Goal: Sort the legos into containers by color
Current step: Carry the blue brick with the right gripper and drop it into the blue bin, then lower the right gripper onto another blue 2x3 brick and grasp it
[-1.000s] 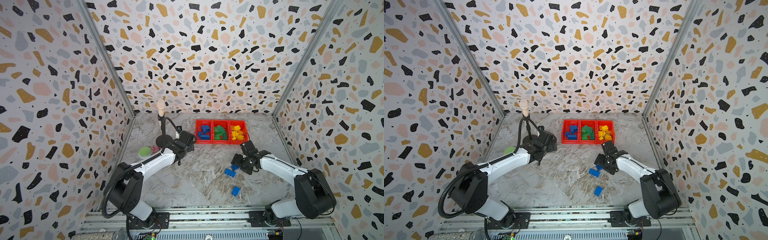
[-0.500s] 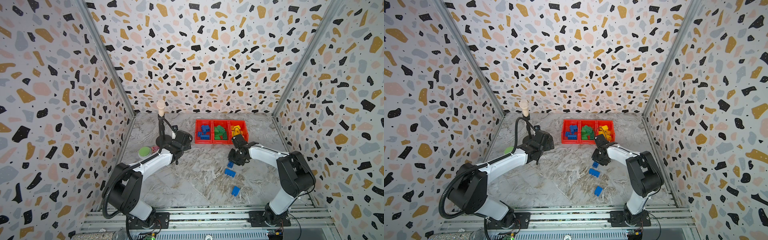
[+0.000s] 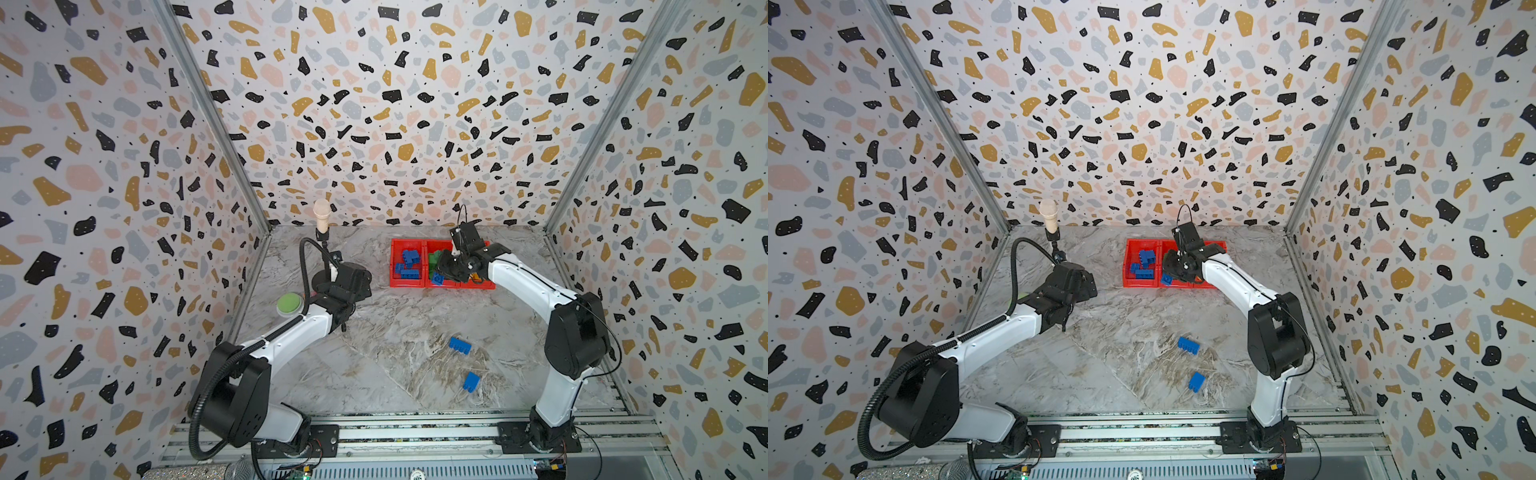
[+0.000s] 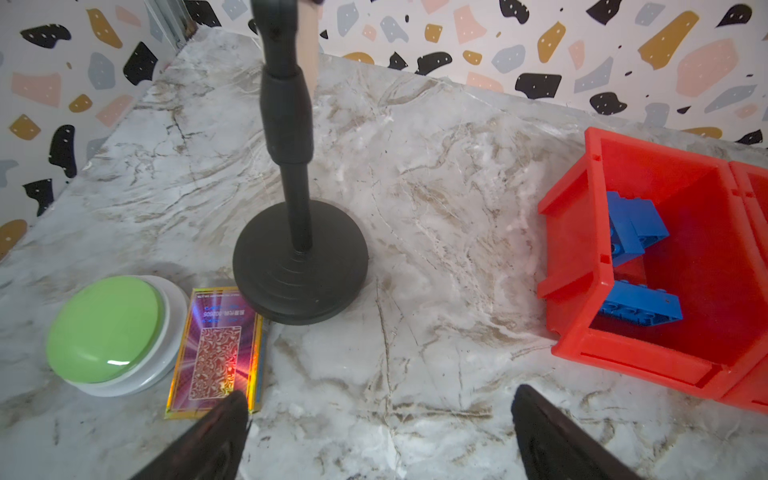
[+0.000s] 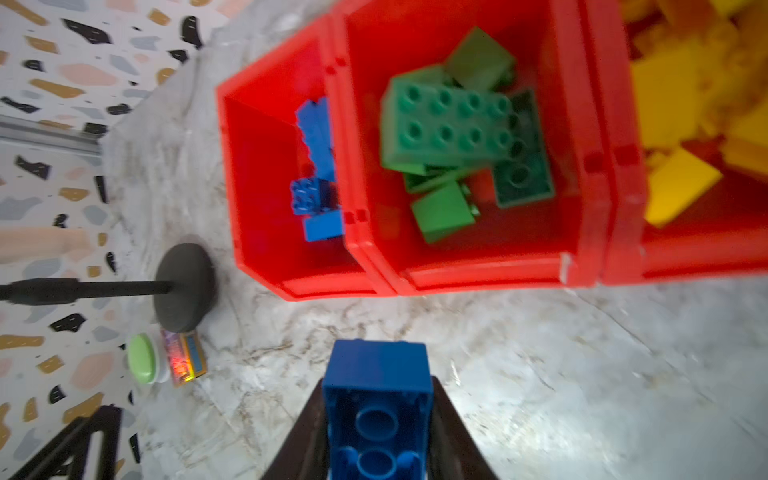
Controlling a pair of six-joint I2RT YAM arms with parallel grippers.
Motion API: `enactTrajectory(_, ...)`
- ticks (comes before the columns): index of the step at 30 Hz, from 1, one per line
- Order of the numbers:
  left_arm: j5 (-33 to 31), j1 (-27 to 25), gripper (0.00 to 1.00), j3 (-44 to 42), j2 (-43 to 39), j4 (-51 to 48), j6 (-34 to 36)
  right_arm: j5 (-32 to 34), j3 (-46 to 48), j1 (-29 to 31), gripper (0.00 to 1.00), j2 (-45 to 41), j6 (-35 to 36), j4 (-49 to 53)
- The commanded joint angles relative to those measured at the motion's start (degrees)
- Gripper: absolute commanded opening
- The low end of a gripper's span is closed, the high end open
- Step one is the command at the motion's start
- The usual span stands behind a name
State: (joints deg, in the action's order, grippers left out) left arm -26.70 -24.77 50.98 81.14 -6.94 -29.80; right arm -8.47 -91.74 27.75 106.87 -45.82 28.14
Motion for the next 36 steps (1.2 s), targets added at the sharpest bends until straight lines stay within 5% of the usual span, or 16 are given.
enactTrajectory(1,-0.6,1.4,1.00,-0.8,-1.9,1.3,1.5,-3.1,-7.7,0.0,0.33,5.6,4.5,-0.9)
enactTrajectory(9,-1.4,3.1,1.00,-1.7,-6.7,-0.8,3.9,-6.7,-30.9,0.0,0.37,22.1,8.7,2.0)
enactTrajectory(14,-1.5,3.7,1.00,-2.5,-8.6,-1.8,5.3,-11.4,-42.1,0.0,0.69,29.6,9.4,2.3)
enactTrajectory(17,-1.1,3.9,1.00,-2.8,-9.2,-1.6,5.6,-11.4,-43.6,0.0,0.75,28.8,10.8,3.3)
enactTrajectory(21,2.1,3.9,1.00,-3.4,-9.9,-1.3,5.3,-5.8,-34.7,0.7,0.75,20.4,13.4,6.6)
enactTrajectory(26,8.8,3.9,1.00,-7.1,-12.9,1.6,2.7,8.8,-15.9,4.0,0.78,5.7,12.1,11.7)
enactTrajectory(32,13.3,0.4,1.00,-12.9,-19.7,4.2,-2.9,14.5,11.6,8.3,0.86,-11.9,-1.1,12.0)
enactTrajectory(36,10.5,-8.1,1.00,-14.1,-24.5,-0.2,-6.8,16.4,26.4,13.8,0.90,-22.4,-11.0,10.8)
